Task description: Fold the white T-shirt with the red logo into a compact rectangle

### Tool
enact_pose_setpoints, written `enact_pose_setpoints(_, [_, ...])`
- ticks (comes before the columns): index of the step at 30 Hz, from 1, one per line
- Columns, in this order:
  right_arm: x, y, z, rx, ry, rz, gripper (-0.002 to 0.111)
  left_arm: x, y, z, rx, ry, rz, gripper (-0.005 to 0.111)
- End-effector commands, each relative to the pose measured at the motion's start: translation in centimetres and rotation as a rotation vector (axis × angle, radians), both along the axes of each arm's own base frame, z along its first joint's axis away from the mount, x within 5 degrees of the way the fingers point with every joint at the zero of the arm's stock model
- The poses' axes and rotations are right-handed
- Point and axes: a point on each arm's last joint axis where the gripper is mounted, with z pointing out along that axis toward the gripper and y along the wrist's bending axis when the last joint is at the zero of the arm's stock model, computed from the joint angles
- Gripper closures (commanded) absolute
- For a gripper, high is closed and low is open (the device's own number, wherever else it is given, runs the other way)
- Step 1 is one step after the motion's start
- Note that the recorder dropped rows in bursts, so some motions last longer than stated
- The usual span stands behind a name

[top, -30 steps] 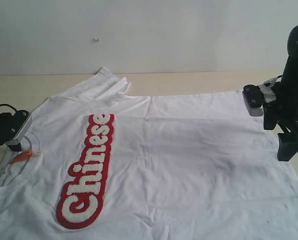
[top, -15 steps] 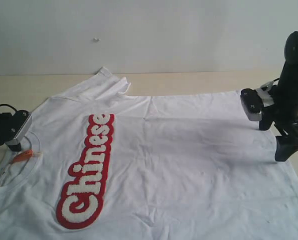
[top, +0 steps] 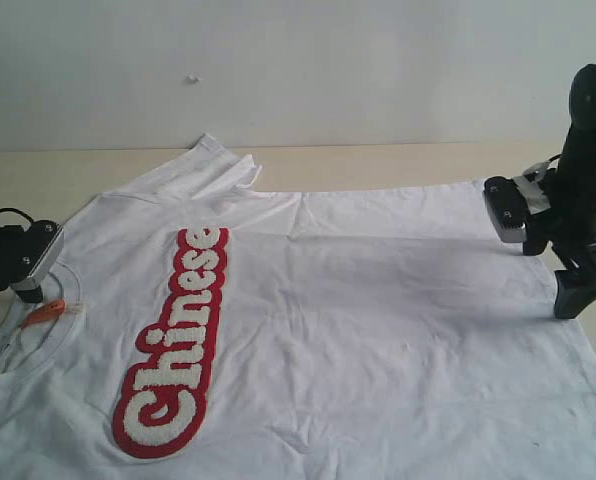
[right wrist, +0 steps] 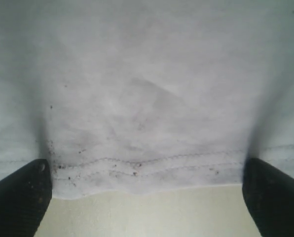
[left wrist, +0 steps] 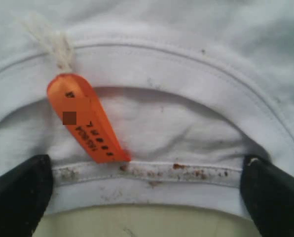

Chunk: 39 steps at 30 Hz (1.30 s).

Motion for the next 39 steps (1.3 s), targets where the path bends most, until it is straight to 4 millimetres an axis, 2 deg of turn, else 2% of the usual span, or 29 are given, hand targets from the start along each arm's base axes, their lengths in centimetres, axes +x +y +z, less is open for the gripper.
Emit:
enact_pose_setpoints(1, [0.17, -0.09, 0.09, 0.005, -0.01, -0.013, 0.003, -1.1, -0.29, -3.43, 0.004, 0.095, -0.014, 0.001])
enact_pose_setpoints(28, [0.25, 0.39, 0.09, 0.048, -0.016, -0.044, 0.003, -1.1, -0.29, -3.43, 0.004, 0.095, -0.014, 0.001])
enact_pose_setpoints(39, [0.72, 0.23, 0.07, 0.032, -0.068, -0.039, 0.003, -1.1, -0.29, -3.43, 0.004, 0.095, -0.014, 0.001])
